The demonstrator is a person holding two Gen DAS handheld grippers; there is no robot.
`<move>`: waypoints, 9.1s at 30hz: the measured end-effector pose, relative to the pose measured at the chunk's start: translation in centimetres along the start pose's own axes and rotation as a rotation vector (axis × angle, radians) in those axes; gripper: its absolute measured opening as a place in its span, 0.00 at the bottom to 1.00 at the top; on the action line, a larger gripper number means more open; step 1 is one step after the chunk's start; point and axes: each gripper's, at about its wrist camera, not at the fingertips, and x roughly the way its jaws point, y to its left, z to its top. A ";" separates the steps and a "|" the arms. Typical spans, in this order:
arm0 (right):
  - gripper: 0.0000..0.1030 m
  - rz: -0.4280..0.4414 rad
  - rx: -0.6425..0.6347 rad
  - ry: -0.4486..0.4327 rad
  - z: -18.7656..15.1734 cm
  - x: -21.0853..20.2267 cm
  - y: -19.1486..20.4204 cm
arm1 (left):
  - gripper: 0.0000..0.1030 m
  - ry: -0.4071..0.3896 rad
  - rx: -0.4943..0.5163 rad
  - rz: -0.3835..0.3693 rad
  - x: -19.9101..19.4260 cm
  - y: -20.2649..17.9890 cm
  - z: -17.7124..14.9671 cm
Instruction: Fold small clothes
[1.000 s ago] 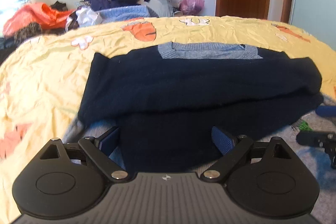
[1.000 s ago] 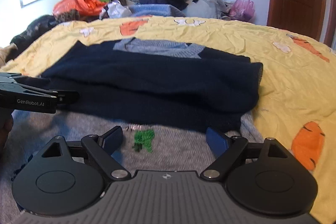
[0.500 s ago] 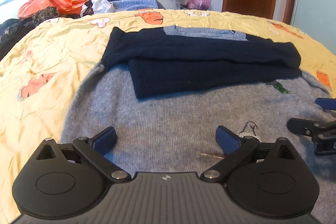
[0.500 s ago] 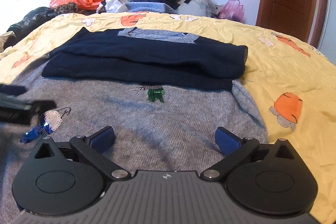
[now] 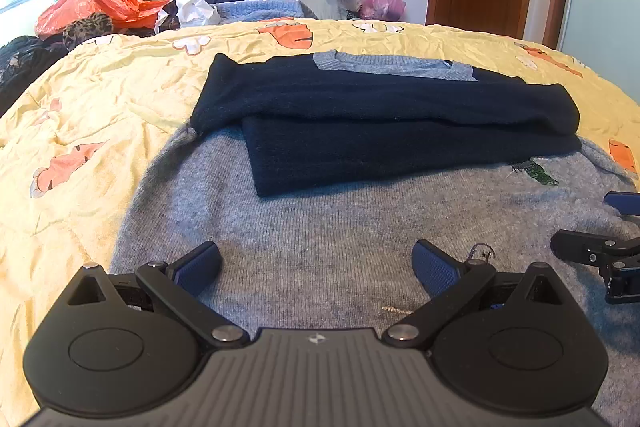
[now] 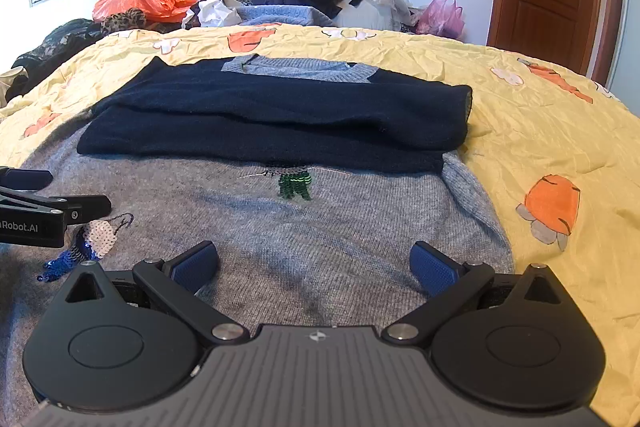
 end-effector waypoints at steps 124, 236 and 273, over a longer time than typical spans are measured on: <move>0.79 0.462 0.640 0.135 -1.2 -2.6 -14.8 | 0.42 0.101 -0.443 -0.302 -5.5 13.5 -3.2; 0.15 0.620 0.936 -0.062 9.7 10.3 -23.5 | 0.05 -0.035 -0.579 -0.498 9.9 16.9 16.3; 0.84 0.494 0.888 -0.019 -3.7 -2.1 -17.8 | 0.83 0.033 -0.851 -0.524 2.7 15.4 0.9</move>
